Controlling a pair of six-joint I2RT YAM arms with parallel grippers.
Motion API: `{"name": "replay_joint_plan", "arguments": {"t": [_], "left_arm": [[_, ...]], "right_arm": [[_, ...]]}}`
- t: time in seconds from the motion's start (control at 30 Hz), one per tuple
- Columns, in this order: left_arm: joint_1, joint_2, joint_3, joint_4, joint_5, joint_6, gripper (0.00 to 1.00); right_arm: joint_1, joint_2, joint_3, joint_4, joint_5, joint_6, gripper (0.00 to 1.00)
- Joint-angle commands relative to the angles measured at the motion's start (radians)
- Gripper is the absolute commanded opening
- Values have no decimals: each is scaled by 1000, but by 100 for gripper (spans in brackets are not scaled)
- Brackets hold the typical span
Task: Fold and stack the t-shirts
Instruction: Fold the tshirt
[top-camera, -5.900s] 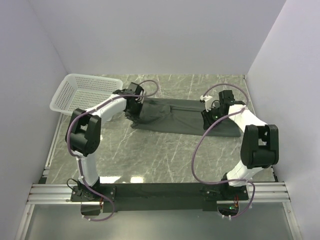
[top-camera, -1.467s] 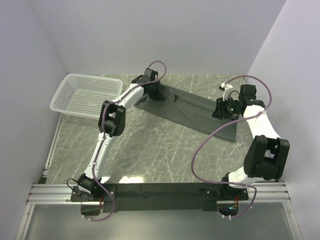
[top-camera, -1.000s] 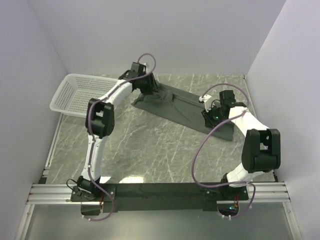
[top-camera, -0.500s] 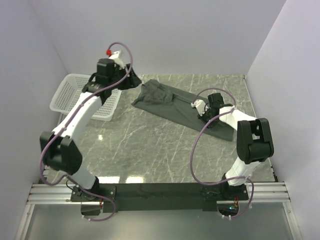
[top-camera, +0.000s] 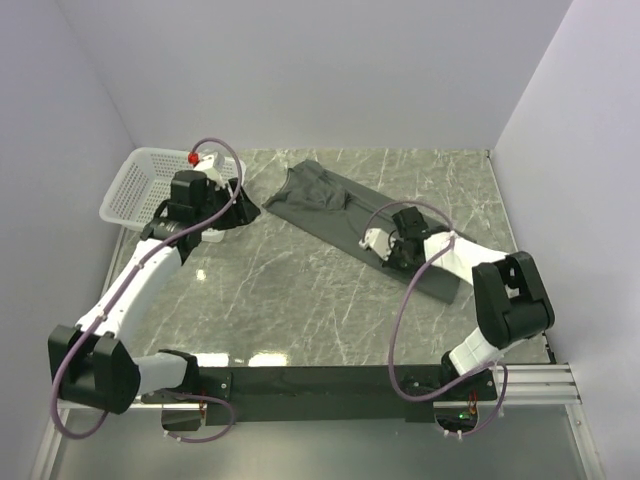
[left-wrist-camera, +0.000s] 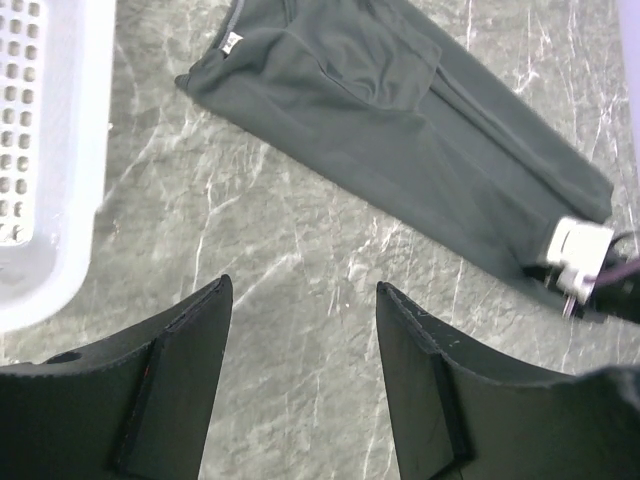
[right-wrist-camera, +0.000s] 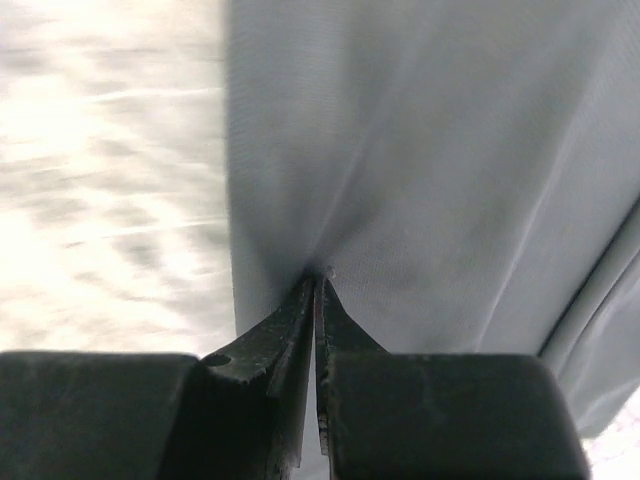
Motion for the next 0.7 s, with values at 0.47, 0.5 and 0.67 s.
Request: {"name": "replay_joint_plan", "arguments": {"t": [0.47, 0.5, 0.67], "left_arm": [[10, -82, -134, 75, 38, -88, 64], [10, -79, -139, 80, 41, -89, 65], [10, -70, -143, 83, 50, -97, 64]], "right_arm": [[489, 57, 137, -200, -162, 152, 12], [497, 70, 162, -204, -171, 173, 13], [456, 75, 303, -257, -133, 216, 21]]}}
